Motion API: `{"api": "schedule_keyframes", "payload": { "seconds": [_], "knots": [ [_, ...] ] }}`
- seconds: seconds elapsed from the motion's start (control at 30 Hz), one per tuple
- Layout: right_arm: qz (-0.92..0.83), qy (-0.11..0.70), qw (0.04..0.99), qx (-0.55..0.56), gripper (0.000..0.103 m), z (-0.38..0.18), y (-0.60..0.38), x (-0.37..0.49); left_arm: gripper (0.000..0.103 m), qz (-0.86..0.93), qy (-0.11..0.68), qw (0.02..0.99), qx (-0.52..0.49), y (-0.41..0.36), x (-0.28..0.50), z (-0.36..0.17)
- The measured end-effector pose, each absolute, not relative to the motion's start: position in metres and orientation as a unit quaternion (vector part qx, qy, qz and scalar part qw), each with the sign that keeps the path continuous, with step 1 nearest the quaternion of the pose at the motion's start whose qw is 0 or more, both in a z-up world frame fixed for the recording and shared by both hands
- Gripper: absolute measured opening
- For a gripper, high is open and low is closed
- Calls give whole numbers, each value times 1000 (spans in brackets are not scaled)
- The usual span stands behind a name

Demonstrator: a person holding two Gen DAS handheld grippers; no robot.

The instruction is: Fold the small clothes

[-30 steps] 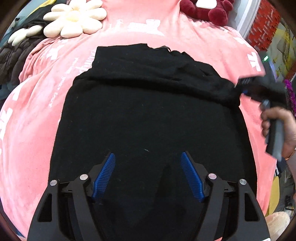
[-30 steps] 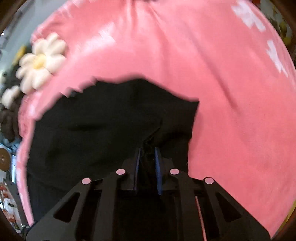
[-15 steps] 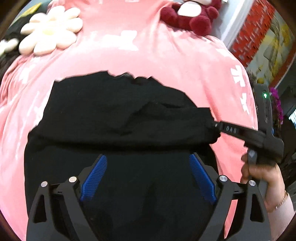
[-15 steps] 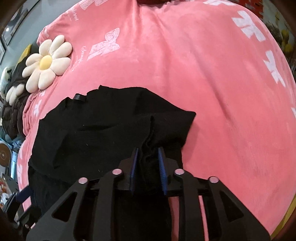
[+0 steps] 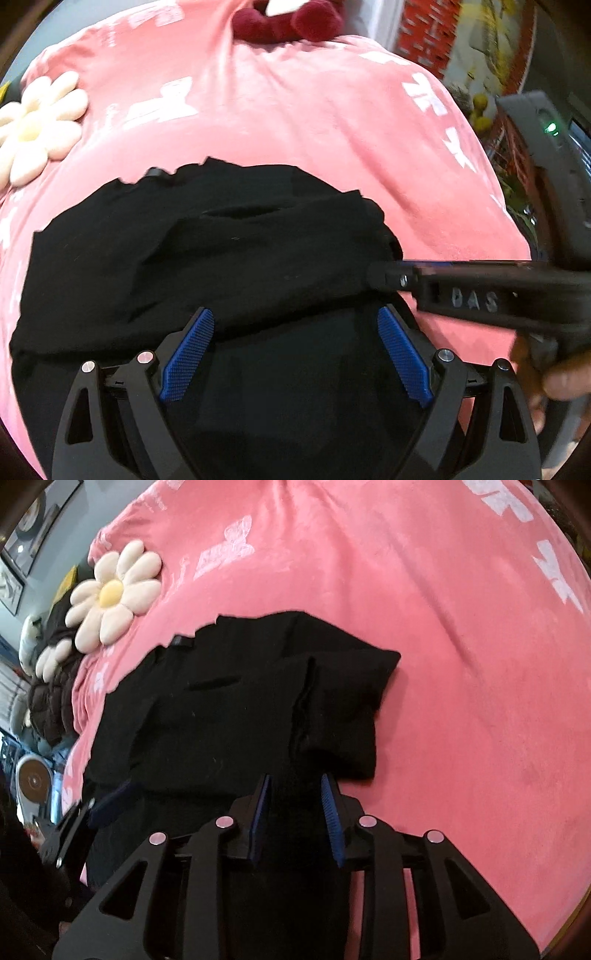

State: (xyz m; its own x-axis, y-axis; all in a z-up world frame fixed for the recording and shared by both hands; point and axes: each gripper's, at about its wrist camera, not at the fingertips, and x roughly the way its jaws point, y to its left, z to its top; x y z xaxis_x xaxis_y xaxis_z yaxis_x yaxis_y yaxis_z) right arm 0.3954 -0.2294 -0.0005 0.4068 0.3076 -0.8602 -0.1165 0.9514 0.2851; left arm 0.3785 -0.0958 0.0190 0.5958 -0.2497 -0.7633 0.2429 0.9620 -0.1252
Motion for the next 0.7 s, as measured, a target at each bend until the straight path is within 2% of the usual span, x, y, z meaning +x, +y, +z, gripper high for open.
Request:
{"api": "schedule_keyframes", "payload": {
  "seconds": [0.13,0.2,0.23,0.43,0.47,0.5,0.53,0.57,0.63,0.7],
  "knots": [
    [139,530,832,88,26,-4,-228,399,88,-145,430,891,3,-101,385,10],
    [145,530,830,96,16,-7,-229,405,88,-150,429,891,9,-103,388,7],
    [149,526,832,97,8,-5,-229,407,88,-152,428,891,12,-104,389,6],
    [231,490,825,159,6,38,-221,411,88,-179,414,893,14,-109,406,7],
    [245,491,818,172,6,41,-219,414,84,-191,407,893,2,-108,412,9],
    [261,494,809,182,6,43,-216,417,76,-196,406,892,-8,-107,418,11],
    [268,497,805,181,6,45,-213,420,53,-201,410,889,-22,-104,424,12],
    [254,495,814,164,9,48,-211,421,37,-213,419,881,-49,-96,433,14],
    [212,482,841,121,13,54,-213,419,27,-222,415,875,-110,-72,443,23],
    [164,473,860,96,18,55,-224,416,27,-217,407,875,-150,-47,447,33]
  ]
}}
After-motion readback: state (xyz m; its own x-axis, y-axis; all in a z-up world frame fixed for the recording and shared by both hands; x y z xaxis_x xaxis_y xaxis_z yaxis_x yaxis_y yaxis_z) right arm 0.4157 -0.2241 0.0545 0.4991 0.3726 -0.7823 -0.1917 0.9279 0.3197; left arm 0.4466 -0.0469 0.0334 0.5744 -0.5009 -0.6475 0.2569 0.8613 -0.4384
